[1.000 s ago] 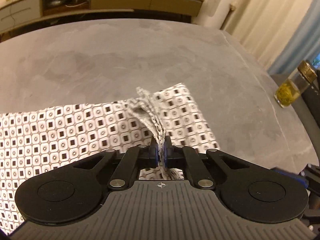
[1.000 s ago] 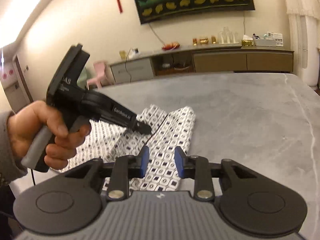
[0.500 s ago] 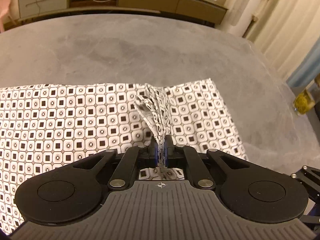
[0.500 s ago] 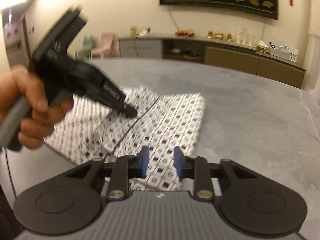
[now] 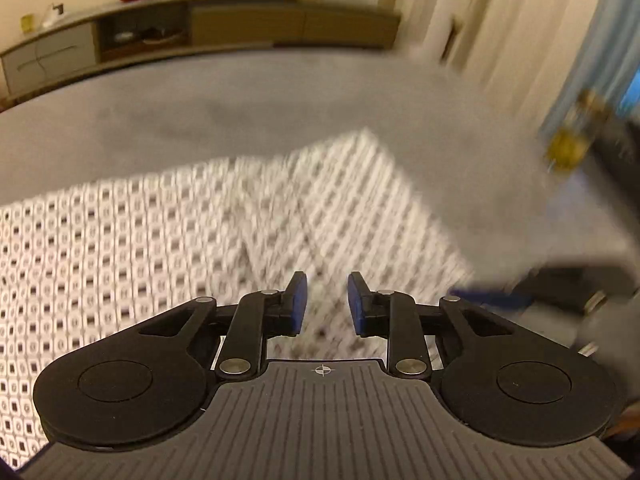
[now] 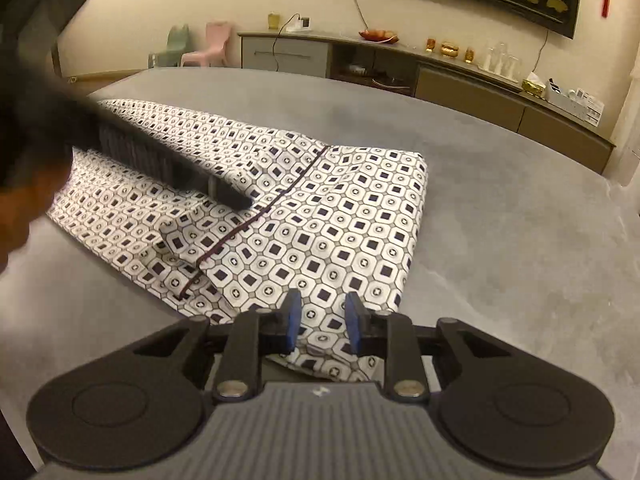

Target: Fold clothes

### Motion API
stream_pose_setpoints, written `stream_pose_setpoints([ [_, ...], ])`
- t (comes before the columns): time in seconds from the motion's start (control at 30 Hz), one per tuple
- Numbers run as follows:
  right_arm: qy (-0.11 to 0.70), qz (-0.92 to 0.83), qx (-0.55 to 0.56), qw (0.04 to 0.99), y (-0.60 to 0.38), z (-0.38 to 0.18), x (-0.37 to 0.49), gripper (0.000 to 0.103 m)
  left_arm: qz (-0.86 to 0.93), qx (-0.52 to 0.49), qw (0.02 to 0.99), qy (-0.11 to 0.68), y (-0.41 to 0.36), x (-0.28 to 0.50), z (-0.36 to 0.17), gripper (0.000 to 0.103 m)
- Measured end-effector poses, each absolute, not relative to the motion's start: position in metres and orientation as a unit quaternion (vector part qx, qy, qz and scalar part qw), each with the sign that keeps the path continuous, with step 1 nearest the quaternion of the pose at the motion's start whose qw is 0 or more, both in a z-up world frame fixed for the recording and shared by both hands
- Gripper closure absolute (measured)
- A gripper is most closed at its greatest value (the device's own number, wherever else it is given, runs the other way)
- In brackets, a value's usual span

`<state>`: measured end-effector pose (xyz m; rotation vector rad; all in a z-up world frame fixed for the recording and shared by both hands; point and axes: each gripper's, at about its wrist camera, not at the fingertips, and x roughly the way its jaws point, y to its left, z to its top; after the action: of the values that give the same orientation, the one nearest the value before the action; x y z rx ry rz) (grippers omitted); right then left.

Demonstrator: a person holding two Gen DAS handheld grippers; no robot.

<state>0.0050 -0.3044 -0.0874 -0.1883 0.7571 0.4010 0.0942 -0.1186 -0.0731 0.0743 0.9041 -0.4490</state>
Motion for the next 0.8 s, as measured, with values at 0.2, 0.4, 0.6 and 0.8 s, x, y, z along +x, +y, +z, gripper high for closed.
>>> stream_pose_setpoints([
  [0.2,0.364,0.173,-0.041,0.914,-0.322,-0.083,0.006,0.079,-0.207,0.013,0.882,0.424,-0.112,0.108,-0.067,0.089],
  [0.4,0.352,0.157,-0.036,0.922,-0.318,-0.078,0.007,0.079,-0.236,0.020,0.884,0.404,-0.151,0.149,-0.042,0.089],
  [0.6,0.370,0.153,-0.045,0.915,-0.315,-0.085,0.014,0.079,-0.241,0.087,0.865,0.432,-0.219,0.193,-0.073,0.087],
  [0.8,0.372,0.159,-0.047,0.913,-0.317,-0.088,0.015,0.079,-0.231,0.087,0.873,0.420,-0.219,0.202,-0.077,0.087],
])
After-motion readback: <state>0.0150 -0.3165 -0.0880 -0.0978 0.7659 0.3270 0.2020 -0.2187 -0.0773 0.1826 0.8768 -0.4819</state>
